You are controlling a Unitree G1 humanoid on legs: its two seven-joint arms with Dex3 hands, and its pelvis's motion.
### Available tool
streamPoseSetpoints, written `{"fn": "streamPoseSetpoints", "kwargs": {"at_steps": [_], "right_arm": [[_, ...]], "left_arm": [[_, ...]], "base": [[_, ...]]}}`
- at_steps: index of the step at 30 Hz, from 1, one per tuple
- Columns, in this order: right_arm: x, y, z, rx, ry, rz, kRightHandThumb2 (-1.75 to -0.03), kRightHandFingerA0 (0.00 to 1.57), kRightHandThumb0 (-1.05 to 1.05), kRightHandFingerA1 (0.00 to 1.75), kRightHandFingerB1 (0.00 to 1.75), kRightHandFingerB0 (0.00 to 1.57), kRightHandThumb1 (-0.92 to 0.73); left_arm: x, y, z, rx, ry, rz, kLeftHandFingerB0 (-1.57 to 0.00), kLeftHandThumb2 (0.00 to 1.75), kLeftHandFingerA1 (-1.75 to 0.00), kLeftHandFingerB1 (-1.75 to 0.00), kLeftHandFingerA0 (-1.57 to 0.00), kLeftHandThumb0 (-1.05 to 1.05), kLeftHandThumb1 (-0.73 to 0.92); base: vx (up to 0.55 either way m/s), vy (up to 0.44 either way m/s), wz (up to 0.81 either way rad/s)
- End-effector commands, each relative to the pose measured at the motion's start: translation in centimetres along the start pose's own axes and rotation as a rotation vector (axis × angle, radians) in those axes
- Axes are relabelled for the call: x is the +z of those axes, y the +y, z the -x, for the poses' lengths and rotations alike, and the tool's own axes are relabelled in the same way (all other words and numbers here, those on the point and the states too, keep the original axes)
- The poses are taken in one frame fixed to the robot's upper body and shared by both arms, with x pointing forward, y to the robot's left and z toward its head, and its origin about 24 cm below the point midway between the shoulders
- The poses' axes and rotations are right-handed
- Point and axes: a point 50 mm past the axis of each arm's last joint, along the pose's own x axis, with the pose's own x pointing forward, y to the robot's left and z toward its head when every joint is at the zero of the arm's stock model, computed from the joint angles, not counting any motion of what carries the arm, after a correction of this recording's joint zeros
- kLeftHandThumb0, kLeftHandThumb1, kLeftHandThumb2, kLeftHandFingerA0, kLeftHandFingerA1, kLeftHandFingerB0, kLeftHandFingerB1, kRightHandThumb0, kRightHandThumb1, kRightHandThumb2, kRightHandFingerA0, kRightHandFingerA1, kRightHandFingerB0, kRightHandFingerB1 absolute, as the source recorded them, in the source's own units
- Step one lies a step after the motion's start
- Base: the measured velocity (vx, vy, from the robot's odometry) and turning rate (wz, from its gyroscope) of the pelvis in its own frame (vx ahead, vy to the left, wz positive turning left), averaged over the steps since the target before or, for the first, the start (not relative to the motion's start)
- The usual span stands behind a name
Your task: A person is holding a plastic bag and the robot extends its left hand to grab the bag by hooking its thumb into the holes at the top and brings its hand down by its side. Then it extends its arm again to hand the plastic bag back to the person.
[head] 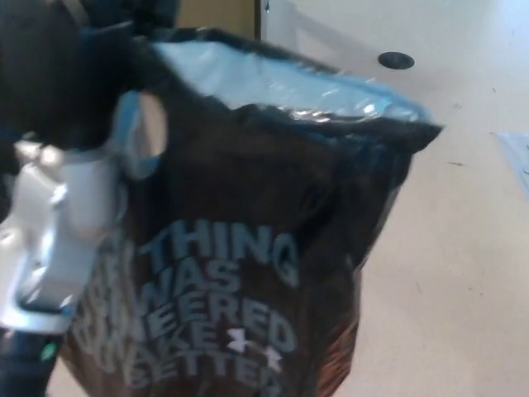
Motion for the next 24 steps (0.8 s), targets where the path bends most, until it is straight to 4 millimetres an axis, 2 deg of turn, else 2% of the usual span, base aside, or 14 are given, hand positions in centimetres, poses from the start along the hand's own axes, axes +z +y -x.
{"fn": "streamPoseSetpoints", "kwargs": {"at_steps": [1,2,3,4,6,7,8,11,14,17,20,22,23,24], "right_arm": [[0.4,-1.0,-0.7,0.001,-0.007,0.011,-0.61,0.84,-0.36,0.53,0.39,0.52,-0.71],[0.5,-1.2,-1.0,0.002,-0.005,0.017,-0.61,0.84,-0.36,0.53,0.39,0.52,-0.71],[0.9,-1.6,-1.4,-0.012,-0.023,0.018,-0.61,0.85,-0.34,0.54,0.40,0.53,-0.71],[0.9,-1.7,-1.5,-0.013,-0.024,0.021,-0.61,0.85,-0.34,0.55,0.40,0.53,-0.71],[0.9,-1.8,-1.5,-0.010,-0.027,0.022,-0.61,0.84,-0.33,0.55,0.41,0.52,-0.71],[0.5,-1.4,-1.2,0.004,-0.003,0.040,-0.61,0.84,-0.35,0.53,0.39,0.50,-0.72],[0.4,-1.3,-1.1,0.007,0.002,0.042,-0.61,0.84,-0.33,0.53,0.39,0.49,-0.72],[0.0,-1.1,-0.7,0.012,0.015,0.042,-0.61,0.84,-0.34,0.53,0.39,0.49,-0.72],[-0.1,-1.1,-0.4,0.010,0.017,0.033,-0.61,0.85,-0.34,0.54,0.40,0.51,-0.71],[0.0,-1.3,-0.6,0.017,0.012,0.033,-0.61,0.85,-0.33,0.54,0.40,0.50,-0.72],[0.3,-1.4,-1.0,0.014,0.008,0.022,-0.61,0.85,-0.34,0.55,0.41,0.51,-0.71],[0.6,-1.4,-1.4,0.008,0.004,0.024,-0.61,0.84,-0.35,0.54,0.41,0.51,-0.71],[0.7,-1.4,-1.5,0.007,0.002,0.024,-0.61,0.83,-0.34,0.54,0.41,0.51,-0.71],[0.7,-1.4,-1.6,0.007,0.004,0.023,-0.61,0.84,-0.33,0.54,0.41,0.52,-0.71]], "left_arm": [[0.1,3.4,0.4,0.059,-0.061,0.083,-0.82,0.83,-1.50,-1.17,-1.07,-0.10,0.69],[-0.1,4.4,0.9,0.064,-0.071,0.063,-0.82,0.83,-1.50,-1.17,-1.07,-0.10,0.69],[-0.3,5.1,1.5,0.062,-0.070,0.062,-0.81,0.77,-1.40,-1.19,-1.13,-0.10,0.72],[-0.3,5.5,2.2,0.059,-0.061,0.084,-0.81,0.70,-1.39,-1.18,-1.14,-0.12,0.77],[-0.4,6.5,3.3,0.070,-0.034,0.050,-0.82,0.77,-1.37,-1.17,-1.14,-0.10,0.72],[-0.5,7.6,5.0,0.044,-0.008,0.058,-0.84,0.77,-1.34,-1.13,-1.14,-0.10,0.70],[-0.6,8.0,5.4,0.034,0.001,0.055,-0.87,0.84,-1.28,-1.13,-1.18,-0.07,0.66],[-1.0,9.1,7.7,0.004,0.050,0.052,-0.85,0.82,-1.34,-1.11,-1.14,-0.04,0.69],[-1.4,10.0,9.8,-0.054,0.118,0.014,-0.85,0.87,-1.31,-1.10,-1.16,-0.03,0.63],[-1.8,11.1,12.1,-0.125,0.166,-0.036,-0.87,0.76,-1.26,-1.16,-1.21,-0.09,0.70],[-2.1,11.7,13.9,-0.167,0.215,-0.067,-0.90,0.96,-1.43,-1.12,-1.11,-0.02,0.59],[-2.2,12.0,15.1,-0.188,0.234,-0.051,-0.94,0.94,-1.48,-1.14,-1.09,-0.03,0.59],[-2.1,12.0,15.9,-0.211,0.254,-0.035,-0.90,0.91,-1.44,-1.14,-1.13,-0.07,0.61],[-2.0,12.1,16.5,-0.236,0.264,-0.036,-0.90,0.97,-1.43,-1.16,-1.15,-0.10,0.59]], "base": [[0.00,0.000,0.00],[0.00,0.000,0.00],[0.00,0.000,0.00],[0.00,0.000,0.00],[0.00,0.000,0.00],[0.00,0.000,0.00],[0.00,0.000,0.00],[0.00,0.000,0.00],[0.00,0.000,0.00],[0.00,0.000,0.00],[0.00,0.000,0.00],[0.00,0.000,0.00],[0.00,0.000,0.00],[0.00,0.000,0.00]]}}
